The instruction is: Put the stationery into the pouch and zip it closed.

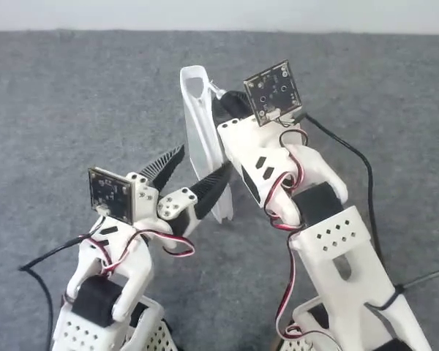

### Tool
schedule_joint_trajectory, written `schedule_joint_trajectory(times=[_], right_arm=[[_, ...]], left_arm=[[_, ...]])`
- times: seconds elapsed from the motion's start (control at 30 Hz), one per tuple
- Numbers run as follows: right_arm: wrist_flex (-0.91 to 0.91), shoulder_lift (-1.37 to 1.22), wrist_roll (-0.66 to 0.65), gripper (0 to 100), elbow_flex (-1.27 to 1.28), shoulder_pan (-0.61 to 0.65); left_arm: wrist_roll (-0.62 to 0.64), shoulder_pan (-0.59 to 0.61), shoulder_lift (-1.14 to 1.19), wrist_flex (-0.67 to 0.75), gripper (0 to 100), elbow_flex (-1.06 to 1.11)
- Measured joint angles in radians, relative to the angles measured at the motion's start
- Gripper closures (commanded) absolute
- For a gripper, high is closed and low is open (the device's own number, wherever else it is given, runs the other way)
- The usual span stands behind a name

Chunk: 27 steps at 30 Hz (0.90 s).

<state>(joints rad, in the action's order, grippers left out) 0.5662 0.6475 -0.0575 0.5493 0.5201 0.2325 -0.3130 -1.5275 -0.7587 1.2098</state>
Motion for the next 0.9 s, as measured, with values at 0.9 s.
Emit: schedule_joint_trajectory(times=[0.9], right_arm=[[0.150, 0.112, -0.041, 99.3, 0.002, 0.026]], left_arm=[[-0.109, 0.046, 0.003, 0.087, 99, 0.058]])
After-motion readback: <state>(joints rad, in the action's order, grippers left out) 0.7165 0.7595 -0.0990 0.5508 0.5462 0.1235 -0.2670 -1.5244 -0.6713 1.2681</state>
